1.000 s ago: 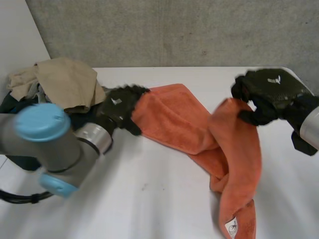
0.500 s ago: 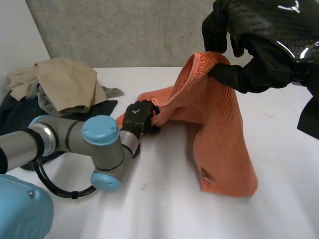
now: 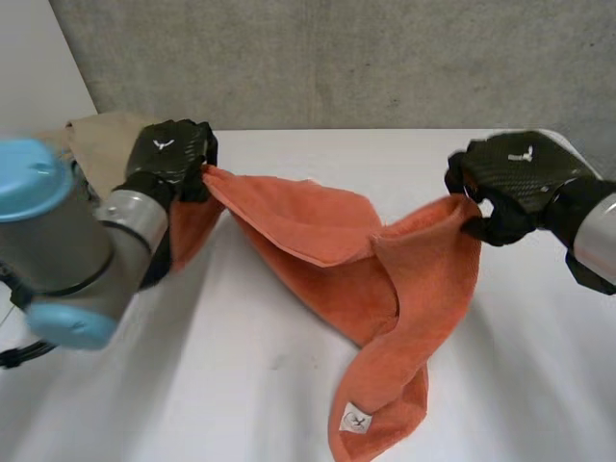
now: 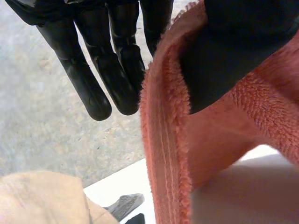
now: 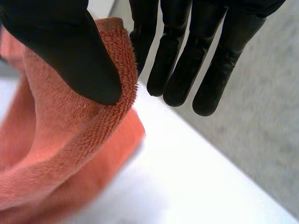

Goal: Fold the laundry.

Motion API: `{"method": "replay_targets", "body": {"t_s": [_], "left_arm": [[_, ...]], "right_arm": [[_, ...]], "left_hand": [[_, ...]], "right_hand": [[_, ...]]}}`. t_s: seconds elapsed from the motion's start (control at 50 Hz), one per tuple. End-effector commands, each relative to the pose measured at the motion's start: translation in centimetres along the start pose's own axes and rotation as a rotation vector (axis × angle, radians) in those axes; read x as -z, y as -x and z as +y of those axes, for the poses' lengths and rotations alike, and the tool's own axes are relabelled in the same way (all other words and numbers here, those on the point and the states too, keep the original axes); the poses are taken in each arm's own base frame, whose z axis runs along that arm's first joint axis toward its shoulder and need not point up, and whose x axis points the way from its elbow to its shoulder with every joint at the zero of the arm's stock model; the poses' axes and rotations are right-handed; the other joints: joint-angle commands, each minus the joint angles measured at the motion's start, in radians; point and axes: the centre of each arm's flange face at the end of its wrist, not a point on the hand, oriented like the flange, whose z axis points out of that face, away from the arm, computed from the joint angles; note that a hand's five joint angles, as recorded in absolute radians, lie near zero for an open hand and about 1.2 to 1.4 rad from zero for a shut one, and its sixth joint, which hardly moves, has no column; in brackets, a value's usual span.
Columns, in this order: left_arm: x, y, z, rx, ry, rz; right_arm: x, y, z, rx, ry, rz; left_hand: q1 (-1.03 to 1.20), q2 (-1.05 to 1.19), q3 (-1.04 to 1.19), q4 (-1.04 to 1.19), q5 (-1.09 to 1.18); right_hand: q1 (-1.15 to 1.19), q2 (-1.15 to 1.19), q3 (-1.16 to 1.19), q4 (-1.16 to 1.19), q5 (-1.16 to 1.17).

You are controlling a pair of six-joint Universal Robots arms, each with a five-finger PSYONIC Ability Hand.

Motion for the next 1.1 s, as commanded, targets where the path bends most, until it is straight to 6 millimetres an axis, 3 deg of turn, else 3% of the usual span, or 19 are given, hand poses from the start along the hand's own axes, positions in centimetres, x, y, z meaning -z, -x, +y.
{"method": "replay_targets", "body": {"t_s": [0.02,0.08,0.14,0.18,0.22,0.3,0.32,0.34,0.4,0.46,0.52,0.68,0.7,0.76,0.86,0.92,0.98,1.02,1.1], "left_arm": [[4.1,-1.1,-1.2,-0.114,0.081,0.087],[4.3,-1.4,-0.3,-0.138,0.110,0.100],[3.0,-1.6,2.1,-0.193,0.163,0.114],[0.4,-1.7,3.0,-0.273,0.144,0.117],[-1.8,-1.7,2.5,-0.336,0.089,0.102],[-6.3,-2.6,-1.6,-0.445,-0.115,0.054],[-7.1,-2.5,-3.3,-0.452,-0.176,0.030],[-8.1,-2.1,-6.4,-0.454,-0.292,-0.020],[-8.7,-1.4,-11.0,-0.445,-0.486,-0.093],[-7.7,-1.6,-13.9,-0.435,-0.598,-0.121],[-6.5,-1.8,-13.7,-0.435,-0.576,-0.104],[-1.7,-4.3,-5.4,-0.424,-0.296,0.035],[-0.7,-5.1,-3.4,-0.422,-0.237,0.068],[0.6,-5.9,-0.7,-0.418,-0.154,0.110],[2.4,-7.1,5.3,-0.422,0.018,0.186],[2.6,-7.5,6.5,-0.421,0.056,0.206],[2.5,-7.5,6.5,-0.421,0.058,0.205],[2.5,-7.5,6.3,-0.421,0.054,0.204],[2.4,-7.5,5.2,-0.419,0.028,0.197]], "right_arm": [[-4.3,-1.3,3.7,0.034,0.137,0.039],[-5.6,-1.7,4.4,0.072,0.148,0.057],[-7.7,-2.7,4.7,0.111,0.107,0.106],[-9.4,-4.0,4.1,0.148,0.028,0.174],[-10.5,-5.2,3.0,0.177,-0.049,0.238],[-11.8,-8.4,-1.8,0.252,-0.292,0.415],[-11.8,-9.2,-4.0,0.279,-0.385,0.468],[-11.7,-9.5,-5.1,0.291,-0.430,0.488],[-10.8,-10.0,-8.3,0.326,-0.555,0.520],[-9.5,-10.0,-10.2,0.346,-0.605,0.519],[-9.0,-9.4,-10.3,0.360,-0.607,0.472],[-8.5,-5.7,-4.3,0.319,-0.387,0.184],[-8.2,-5.5,-2.5,0.294,-0.316,0.137],[-7.9,-5.4,1.0,0.263,-0.184,0.081],[-7.3,-3.3,7.6,0.362,0.023,-0.061],[-7.4,-2.0,10.8,0.426,0.112,-0.130],[-7.4,-1.6,12.1,0.411,0.159,-0.156],[-7.4,-1.6,12.4,0.361,0.173,-0.150],[-7.3,-1.8,12.6,0.198,0.186,-0.130]], "left_hand": [[0.246,0.201,0.207,0.197,0.246],[0.246,0.201,0.207,0.197,0.246],[0.246,0.201,0.207,0.197,0.246],[0.246,0.201,0.207,0.197,0.246],[0.246,0.201,0.207,0.197,0.246],[0.246,0.201,0.207,0.197,0.246],[0.246,0.201,0.207,0.197,0.246],[0.246,0.201,0.207,0.197,0.246],[0.246,0.201,0.207,0.197,0.246],[0.246,0.201,0.207,0.197,0.246],[0.246,0.201,0.207,0.197,0.246],[0.246,0.201,0.207,0.197,0.246],[0.246,0.201,0.207,0.197,0.246],[0.246,0.201,0.207,0.197,0.246],[0.246,0.201,0.207,0.197,0.246],[0.246,0.201,0.207,0.197,0.246],[0.246,0.201,0.207,0.197,0.246],[0.246,0.201,0.207,0.197,0.246],[0.246,0.201,0.207,0.197,0.246]], "right_hand": [[0.413,0.223,0.214,0.207,0.230],[0.413,0.223,0.214,0.207,0.230],[0.413,0.223,0.214,0.207,0.230],[0.413,0.223,0.214,0.207,0.230],[0.413,0.223,0.214,0.207,0.230],[0.413,0.223,0.214,0.207,0.230],[0.413,0.223,0.214,0.207,0.230],[0.413,0.223,0.214,0.207,0.230],[0.413,0.223,0.214,0.207,0.230],[0.413,0.223,0.214,0.207,0.230],[0.413,0.223,0.214,0.207,0.230],[0.413,0.223,0.214,0.207,0.230],[0.413,0.223,0.214,0.207,0.230],[0.413,0.223,0.214,0.207,0.230],[0.413,0.223,0.214,0.207,0.230],[0.413,0.223,0.214,0.207,0.230],[0.411,0.222,0.212,0.205,0.229],[0.031,-0.158,-0.168,-0.175,-0.151],[-0.290,-0.480,-0.489,-0.497,-0.473]]}}
